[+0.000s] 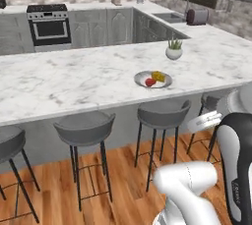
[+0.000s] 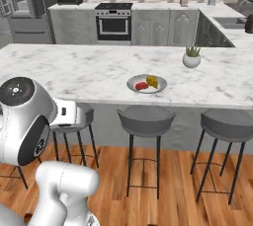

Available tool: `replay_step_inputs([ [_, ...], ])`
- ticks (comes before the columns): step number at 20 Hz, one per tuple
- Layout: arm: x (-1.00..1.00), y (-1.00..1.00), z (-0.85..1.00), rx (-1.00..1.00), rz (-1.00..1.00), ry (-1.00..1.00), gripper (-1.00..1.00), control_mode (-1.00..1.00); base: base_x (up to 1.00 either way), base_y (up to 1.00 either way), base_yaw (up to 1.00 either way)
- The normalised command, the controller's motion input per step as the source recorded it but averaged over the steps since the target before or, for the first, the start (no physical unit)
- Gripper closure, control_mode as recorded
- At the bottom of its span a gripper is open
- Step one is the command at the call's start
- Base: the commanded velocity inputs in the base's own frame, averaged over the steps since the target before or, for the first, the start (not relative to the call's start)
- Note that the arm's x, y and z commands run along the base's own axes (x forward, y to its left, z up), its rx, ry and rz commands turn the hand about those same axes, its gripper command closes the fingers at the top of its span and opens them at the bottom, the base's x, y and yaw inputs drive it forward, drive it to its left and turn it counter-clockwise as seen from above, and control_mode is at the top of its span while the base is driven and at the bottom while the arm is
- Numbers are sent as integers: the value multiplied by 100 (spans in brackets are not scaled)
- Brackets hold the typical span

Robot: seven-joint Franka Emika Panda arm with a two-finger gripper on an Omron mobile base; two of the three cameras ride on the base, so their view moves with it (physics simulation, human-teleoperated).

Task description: Take the cheese, steak, and avocado from the fridge and place them on the plate on the dining counter to create an appetizer plate.

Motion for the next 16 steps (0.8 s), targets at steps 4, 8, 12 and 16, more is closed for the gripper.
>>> replay_step_inputs([
  [4, 0, 0, 0, 0, 0, 0, -100, 100, -63, 100, 0],
  [8, 0, 0, 0, 0, 0, 0, -100, 100, -9, 100, 0],
  [12, 0, 0, 0, 0, 0, 0, -100, 100, 2, 100, 0],
  [16, 0, 0, 0, 0, 0, 0, -100, 100, 17, 100, 0],
])
